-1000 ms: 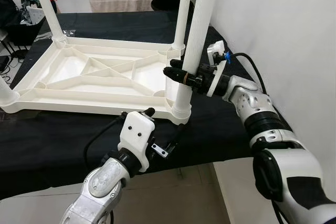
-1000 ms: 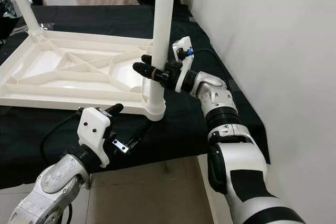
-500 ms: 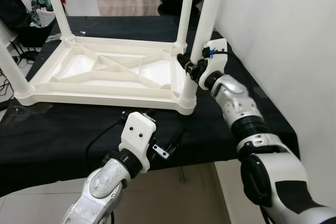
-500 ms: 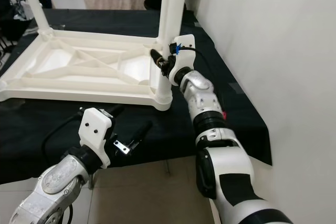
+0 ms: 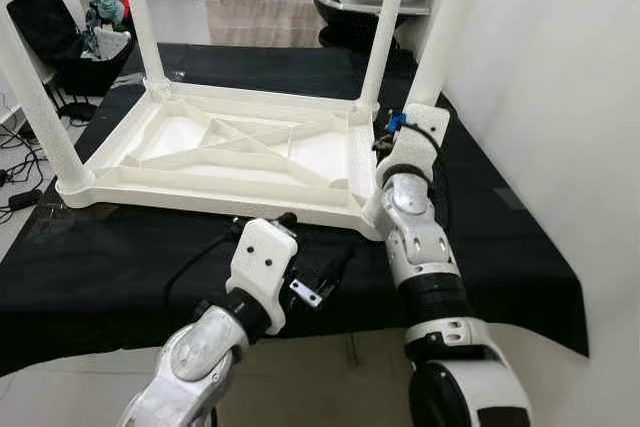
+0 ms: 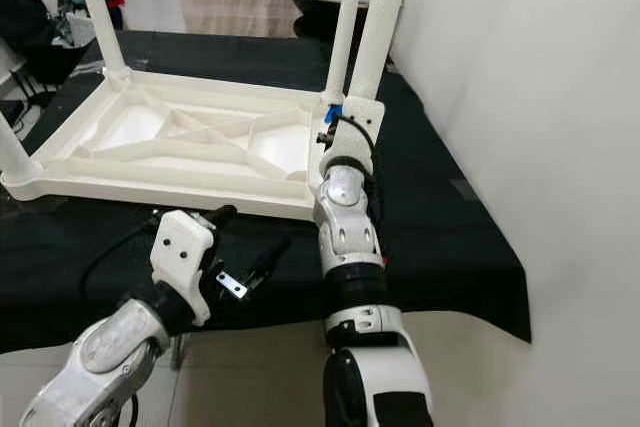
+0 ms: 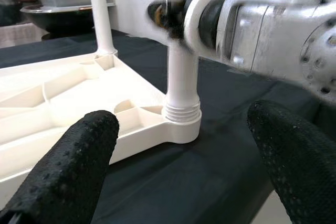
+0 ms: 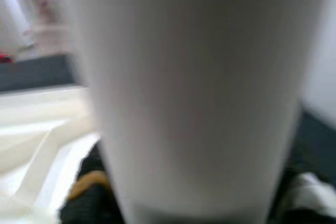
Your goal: Building children table
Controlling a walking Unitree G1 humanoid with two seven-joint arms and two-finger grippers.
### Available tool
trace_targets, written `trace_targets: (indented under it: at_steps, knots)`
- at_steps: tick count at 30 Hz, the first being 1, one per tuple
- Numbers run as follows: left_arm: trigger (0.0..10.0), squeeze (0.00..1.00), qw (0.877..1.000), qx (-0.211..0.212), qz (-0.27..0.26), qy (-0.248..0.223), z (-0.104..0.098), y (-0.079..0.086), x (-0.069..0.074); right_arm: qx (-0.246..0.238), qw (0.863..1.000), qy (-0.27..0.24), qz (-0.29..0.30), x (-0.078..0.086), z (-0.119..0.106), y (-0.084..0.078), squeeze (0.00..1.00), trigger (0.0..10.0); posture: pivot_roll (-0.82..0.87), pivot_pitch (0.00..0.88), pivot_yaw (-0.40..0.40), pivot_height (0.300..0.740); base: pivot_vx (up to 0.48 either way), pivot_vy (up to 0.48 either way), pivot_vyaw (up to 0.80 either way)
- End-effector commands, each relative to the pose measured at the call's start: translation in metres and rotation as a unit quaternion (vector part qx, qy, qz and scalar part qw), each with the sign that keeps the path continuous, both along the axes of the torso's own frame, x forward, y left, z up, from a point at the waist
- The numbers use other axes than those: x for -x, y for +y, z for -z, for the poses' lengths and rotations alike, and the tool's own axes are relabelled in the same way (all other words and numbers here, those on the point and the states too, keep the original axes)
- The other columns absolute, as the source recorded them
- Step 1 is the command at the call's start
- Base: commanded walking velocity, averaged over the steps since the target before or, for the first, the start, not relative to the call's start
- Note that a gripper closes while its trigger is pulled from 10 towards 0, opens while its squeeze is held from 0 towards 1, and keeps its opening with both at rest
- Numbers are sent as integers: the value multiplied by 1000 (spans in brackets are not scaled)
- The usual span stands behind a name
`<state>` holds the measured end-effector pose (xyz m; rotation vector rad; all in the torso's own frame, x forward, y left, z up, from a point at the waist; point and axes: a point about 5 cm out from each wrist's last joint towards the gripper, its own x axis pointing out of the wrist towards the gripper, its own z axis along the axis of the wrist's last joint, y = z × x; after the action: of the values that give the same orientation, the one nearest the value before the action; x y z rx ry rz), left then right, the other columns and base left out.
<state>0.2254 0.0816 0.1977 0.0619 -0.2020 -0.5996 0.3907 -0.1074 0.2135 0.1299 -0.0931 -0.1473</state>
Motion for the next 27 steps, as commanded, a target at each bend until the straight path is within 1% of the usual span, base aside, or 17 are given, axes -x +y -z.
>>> trace_targets:
  at_steps: [1,2,3,4,5,9,10,11,12,13,14,15,16,19,20,24,27]
  knots:
    - [10000,0,1000,-1,-1,6,4,0,1,-12,1000,0,-27,-3,5,-4,1000,10000,114,106,-89,740,0,0,0]
    - [10000,0,1000,-1,-1,7,5,0,0,15,998,-20,-50,-7,-1,-10,1000,10000,109,108,-88,740,0,0,0]
    - [10000,0,1000,0,-1,7,5,-1,0,22,995,-22,-95,-10,-3,-12,949,10000,108,107,-90,740,0,0,0]
    - [10000,0,1000,0,-1,7,5,-1,-1,45,991,-24,-122,-12,-5,-18,0,10000,109,107,-88,740,0,0,0]
    - [10000,0,1000,0,-1,7,5,-1,-1,58,988,-24,-139,-13,-6,-21,0,10000,109,107,-88,740,0,0,0]
    - [10000,0,1000,1,-1,7,5,-2,-1,56,985,-21,-164,-12,-7,-22,0,10000,106,107,-88,740,0,0,0]
    - [10000,0,1000,1,-2,7,6,-1,-1,41,972,-17,-230,-11,-11,-24,0,10000,104,108,-87,740,0,0,0]
    - [10000,0,1000,2,-3,8,6,-1,-1,30,951,-17,-306,-8,-15,-25,0,10000,106,109,-88,740,0,0,0]
    - [10000,0,1000,2,-3,8,6,-1,-1,30,951,-17,-306,-8,-15,-25,0,10000,106,109,-88,740,0,0,0]
    - [10000,0,1000,1,-3,7,6,-2,-2,20,925,-25,-378,-3,-21,-28,0,10000,106,109,-90,740,0,0,0]
    - [10000,0,1000,1,-3,7,6,-2,-2,20,925,-25,-378,-3,-21,-28,0,10000,106,109,-90,740,0,0,0]
    - [10000,0,1000,0,-3,7,6,-1,-2,13,894,-34,-446,2,-27,-31,0,10000,108,110,-91,740,0,0,0]
    - [10000,0,1000,0,-3,7,6,-1,-2,13,894,-34,-446,2,-27,-31,0,10000,108,110,-91,740,0,0,0]
    - [10000,0,1000,2,-4,6,6,-1,-2,7,820,-56,-570,11,-37,-33,0,10000,109,110,-93,740,0,0,0]
    - [10000,0,1000,2,-4,6,5,-1,-2,13,806,-56,-590,10,-37,-31,0,10000,113,110,-93,740,0,0,0]
    - [10000,0,1000,2,-4,4,4,-2,-2,20,780,-53,-623,9,-36,-23,0,10000,120,116,-92,740,0,0,0]
    - [10000,0,1000,2,-4,2,3,-2,-1,38,775,-47,-629,7,-33,-10,0,9608,124,114,-99,740,0,0,0]
